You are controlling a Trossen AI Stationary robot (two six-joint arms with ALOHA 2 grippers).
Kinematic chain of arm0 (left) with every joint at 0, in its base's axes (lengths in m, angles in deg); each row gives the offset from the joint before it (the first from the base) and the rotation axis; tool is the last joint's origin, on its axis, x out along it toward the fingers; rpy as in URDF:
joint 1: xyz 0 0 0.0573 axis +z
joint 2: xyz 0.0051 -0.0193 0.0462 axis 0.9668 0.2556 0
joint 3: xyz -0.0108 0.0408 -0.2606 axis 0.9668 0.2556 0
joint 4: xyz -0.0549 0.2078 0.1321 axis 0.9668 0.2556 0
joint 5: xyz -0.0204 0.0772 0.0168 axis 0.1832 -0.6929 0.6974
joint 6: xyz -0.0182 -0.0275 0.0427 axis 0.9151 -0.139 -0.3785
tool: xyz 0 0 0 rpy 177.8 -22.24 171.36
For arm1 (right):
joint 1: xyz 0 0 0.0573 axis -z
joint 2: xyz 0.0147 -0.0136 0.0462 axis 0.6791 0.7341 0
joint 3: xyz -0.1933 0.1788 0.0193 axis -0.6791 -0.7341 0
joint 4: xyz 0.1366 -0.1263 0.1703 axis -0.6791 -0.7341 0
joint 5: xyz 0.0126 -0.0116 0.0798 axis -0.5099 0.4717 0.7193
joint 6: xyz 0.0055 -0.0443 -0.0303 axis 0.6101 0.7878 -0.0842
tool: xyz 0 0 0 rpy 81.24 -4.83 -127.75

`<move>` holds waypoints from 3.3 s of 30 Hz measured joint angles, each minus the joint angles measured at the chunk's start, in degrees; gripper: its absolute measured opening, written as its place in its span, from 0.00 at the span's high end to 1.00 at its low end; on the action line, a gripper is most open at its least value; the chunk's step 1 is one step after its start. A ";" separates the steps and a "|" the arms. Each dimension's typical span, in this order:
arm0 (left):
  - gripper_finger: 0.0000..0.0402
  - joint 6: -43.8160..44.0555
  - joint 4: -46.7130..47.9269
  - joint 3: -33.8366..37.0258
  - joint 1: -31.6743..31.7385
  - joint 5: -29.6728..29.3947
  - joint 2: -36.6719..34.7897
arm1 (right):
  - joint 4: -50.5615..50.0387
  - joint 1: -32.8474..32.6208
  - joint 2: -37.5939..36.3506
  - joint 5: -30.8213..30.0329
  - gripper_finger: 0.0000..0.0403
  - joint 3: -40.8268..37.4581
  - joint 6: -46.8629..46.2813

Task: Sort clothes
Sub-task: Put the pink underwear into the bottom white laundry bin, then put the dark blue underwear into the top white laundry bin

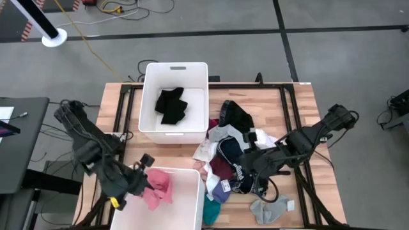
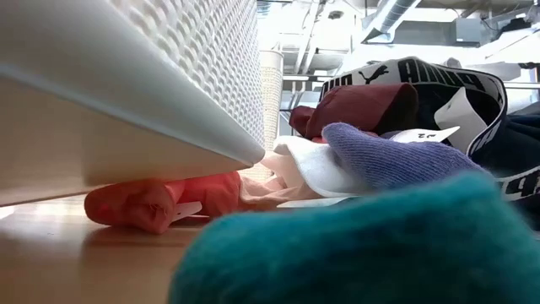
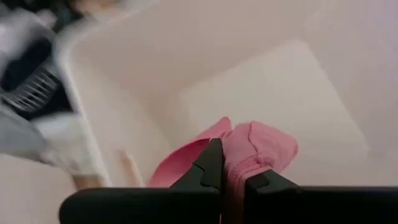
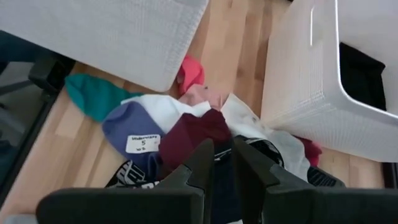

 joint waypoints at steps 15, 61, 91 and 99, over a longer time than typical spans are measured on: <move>0.90 10.53 3.57 9.66 2.45 1.79 6.18 | 8.20 0.26 0.00 -0.02 0.81 -9.23 -0.75; 0.28 -22.67 -7.29 -6.27 14.90 -5.19 6.13 | 24.81 2.99 0.44 0.11 0.97 -31.95 -4.38; 0.28 -27.36 -28.87 -5.77 41.94 27.43 7.03 | 0.52 -0.61 0.44 -16.10 1.00 5.95 16.77; 0.28 -22.88 -36.62 -3.51 46.07 30.82 10.81 | 1.41 1.06 0.42 -21.09 1.00 14.91 25.71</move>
